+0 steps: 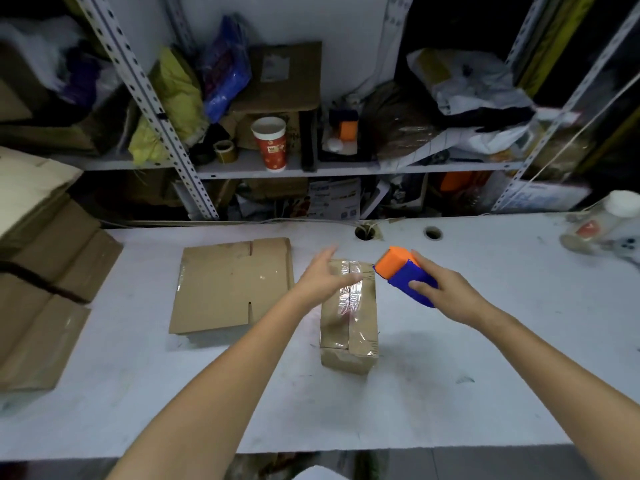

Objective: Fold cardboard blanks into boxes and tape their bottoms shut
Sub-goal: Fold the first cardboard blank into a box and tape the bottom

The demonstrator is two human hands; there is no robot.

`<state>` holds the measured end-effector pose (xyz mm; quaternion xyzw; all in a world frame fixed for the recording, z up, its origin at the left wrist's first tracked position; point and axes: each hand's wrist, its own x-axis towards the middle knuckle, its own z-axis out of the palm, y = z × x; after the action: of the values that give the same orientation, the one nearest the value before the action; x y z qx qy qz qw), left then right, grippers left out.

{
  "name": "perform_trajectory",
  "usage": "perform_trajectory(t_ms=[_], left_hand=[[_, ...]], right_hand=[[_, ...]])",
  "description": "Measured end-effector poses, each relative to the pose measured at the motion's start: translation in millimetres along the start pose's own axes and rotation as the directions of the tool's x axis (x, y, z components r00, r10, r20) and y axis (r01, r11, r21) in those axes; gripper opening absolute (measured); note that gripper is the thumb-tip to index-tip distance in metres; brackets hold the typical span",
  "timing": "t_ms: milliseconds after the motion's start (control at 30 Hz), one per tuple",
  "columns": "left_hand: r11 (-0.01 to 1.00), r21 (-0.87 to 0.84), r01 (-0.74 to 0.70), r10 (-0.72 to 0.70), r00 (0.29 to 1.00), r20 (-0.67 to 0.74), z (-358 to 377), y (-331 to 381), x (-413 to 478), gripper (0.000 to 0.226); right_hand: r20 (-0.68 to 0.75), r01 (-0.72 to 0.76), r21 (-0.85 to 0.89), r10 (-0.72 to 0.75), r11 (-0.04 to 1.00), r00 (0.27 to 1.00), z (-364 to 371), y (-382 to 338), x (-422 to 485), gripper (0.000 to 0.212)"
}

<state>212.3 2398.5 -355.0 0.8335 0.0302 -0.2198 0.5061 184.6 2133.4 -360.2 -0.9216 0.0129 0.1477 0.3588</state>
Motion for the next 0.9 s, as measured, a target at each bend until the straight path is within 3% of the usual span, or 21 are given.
perform_trajectory(t_ms=[133,333,467,600,733,800,900], left_hand=[[0.988,-0.131,-0.082,0.103,0.981,0.163,-13.3,29.4,5.7,0.094],[0.971,-0.218,-0.097,0.150,0.959,0.241,-27.7,39.5,-1.1,0.039],[0.942,-0.334,0.027,0.063,0.965,0.256,-32.6,31.2,-0.1,0.021],[0.966,-0.252,0.058,-0.022,0.989,0.143,-26.4,21.7,5.9,0.007],[0.973,-0.225,0.049,-0.072,0.993,-0.097,-34.3,6.0,18.2,0.006],[0.960,-0.264,0.094,-0.160,0.958,-0.238,-61.5,-11.9,23.4,0.005],[0.945,-0.297,0.137,-0.215,0.945,-0.245,-83.3,-29.4,26.3,0.008]], right_hand=[[0.090,0.153,-0.107,-0.144,0.982,0.986,-16.8,-36.6,-5.6,0.061],[0.169,0.155,-0.115,-0.134,0.981,0.976,-31.7,-57.4,-6.6,0.061],[0.152,0.171,-0.069,-0.159,0.983,0.976,-27.7,-65.4,-10.2,0.056],[0.160,0.168,-0.112,-0.150,0.979,0.976,-14.2,-79.6,-10.6,0.054],[0.160,0.200,-0.338,-0.153,0.919,0.975,-12.4,-87.5,1.2,0.059],[0.157,0.122,-0.426,-0.059,0.897,0.986,-34.9,-73.2,7.1,0.061],[0.186,-0.014,-0.434,0.105,0.901,0.977,-62.8,-47.0,11.1,0.068]])
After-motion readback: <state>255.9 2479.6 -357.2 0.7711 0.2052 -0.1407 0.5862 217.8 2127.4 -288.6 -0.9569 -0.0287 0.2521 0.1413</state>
